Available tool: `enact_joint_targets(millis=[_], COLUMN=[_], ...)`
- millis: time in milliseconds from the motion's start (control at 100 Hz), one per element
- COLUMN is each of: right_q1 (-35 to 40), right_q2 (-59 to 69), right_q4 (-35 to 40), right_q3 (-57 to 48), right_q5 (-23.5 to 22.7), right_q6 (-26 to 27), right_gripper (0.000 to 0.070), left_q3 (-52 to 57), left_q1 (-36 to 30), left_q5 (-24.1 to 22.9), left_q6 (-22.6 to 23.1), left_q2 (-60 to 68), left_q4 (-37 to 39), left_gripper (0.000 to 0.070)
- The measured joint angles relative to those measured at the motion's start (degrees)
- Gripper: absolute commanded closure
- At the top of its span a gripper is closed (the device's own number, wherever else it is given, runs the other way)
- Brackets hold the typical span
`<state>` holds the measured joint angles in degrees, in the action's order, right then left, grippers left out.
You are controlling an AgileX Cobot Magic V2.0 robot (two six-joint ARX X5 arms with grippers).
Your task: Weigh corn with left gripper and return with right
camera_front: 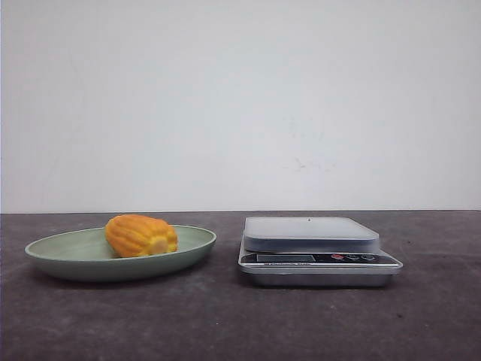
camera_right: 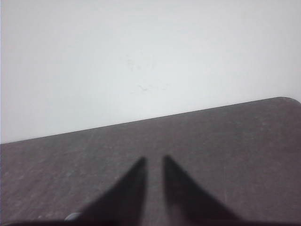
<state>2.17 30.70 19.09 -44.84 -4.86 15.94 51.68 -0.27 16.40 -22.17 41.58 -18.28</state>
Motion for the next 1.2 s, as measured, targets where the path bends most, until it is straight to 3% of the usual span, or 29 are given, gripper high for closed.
enact_joint_targets(millis=[230,310,420,690,810,1200], right_q1=[0.02,0.42,0.83,2.36,2.38,2.69], right_q2=[4.44,5.81,8.09,11.21,11.72,11.67], right_q4=[4.02,6.14,9.55,14.03,14.58,14.58], right_q3=[-4.90,-6.58,-10.12,-12.13,-12.13,-12.13], right_q5=[-7.17,-8.46,-9.97,-10.21,-10.14,-10.14], right_q6=[-1.03,-1.14,-1.22,-3.37,-4.00,-5.22], right_gripper=[0.0317,0.0258,0.0239,0.0189,0.0136,0.0136], left_q3=[7.26,7.41,7.41,7.41,7.41,7.41], left_q1=[-5.20,-8.72,-14.32,-23.85,-25.97,-29.16], left_q5=[-0.52,-2.91,-8.33,-18.97,-19.50,-21.68], left_q6=[0.22,0.35,0.79,1.42,0.72,-3.17], left_q2=[6.97,10.47,16.22,32.57,39.67,50.84], left_q4=[-6.38,-6.54,-7.58,-7.52,-6.45,-5.68], left_gripper=[0.0188,0.0191,0.0191,0.0190,0.0189,0.0189])
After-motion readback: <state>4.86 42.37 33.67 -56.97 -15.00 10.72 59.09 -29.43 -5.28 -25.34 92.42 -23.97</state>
